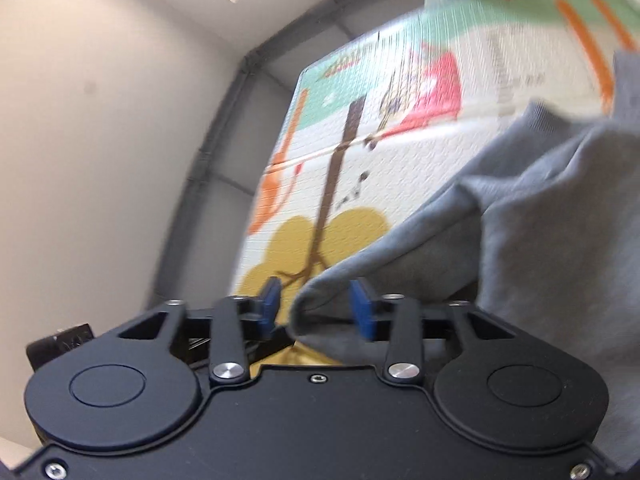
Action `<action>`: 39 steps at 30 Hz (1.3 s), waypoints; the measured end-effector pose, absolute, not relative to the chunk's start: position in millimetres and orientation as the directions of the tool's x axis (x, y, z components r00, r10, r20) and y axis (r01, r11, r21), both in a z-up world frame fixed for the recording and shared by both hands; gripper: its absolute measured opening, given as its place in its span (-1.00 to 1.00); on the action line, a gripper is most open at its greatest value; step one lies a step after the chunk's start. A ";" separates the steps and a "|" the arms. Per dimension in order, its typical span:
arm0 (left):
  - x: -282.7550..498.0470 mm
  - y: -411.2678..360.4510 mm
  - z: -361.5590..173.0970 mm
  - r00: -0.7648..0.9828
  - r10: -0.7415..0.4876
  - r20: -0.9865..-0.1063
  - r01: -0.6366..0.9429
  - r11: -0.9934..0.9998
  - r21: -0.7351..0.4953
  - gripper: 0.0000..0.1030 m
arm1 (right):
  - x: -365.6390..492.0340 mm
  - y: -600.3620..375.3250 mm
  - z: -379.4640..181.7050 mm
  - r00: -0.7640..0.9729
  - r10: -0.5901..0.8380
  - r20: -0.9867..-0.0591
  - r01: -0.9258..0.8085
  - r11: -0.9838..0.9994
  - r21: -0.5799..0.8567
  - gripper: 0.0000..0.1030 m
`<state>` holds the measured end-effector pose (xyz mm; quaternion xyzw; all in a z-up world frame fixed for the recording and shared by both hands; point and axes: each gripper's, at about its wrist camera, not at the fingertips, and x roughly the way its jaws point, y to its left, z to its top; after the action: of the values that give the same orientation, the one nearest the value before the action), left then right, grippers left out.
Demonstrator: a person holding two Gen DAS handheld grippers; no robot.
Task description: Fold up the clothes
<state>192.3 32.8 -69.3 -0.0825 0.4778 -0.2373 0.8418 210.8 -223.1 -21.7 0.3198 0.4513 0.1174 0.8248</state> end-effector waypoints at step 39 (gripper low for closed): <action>191.9 13.7 -144.0 0.344 -0.529 -0.776 0.251 0.848 -0.467 0.13 | 185.4 -152.8 -64.6 0.457 0.218 -0.862 -0.410 0.912 0.014 -0.24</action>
<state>191.9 13.7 -144.0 -0.1340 0.5197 -0.2411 0.8086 185.4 -152.8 -64.6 -0.0982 0.4869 0.1851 0.8479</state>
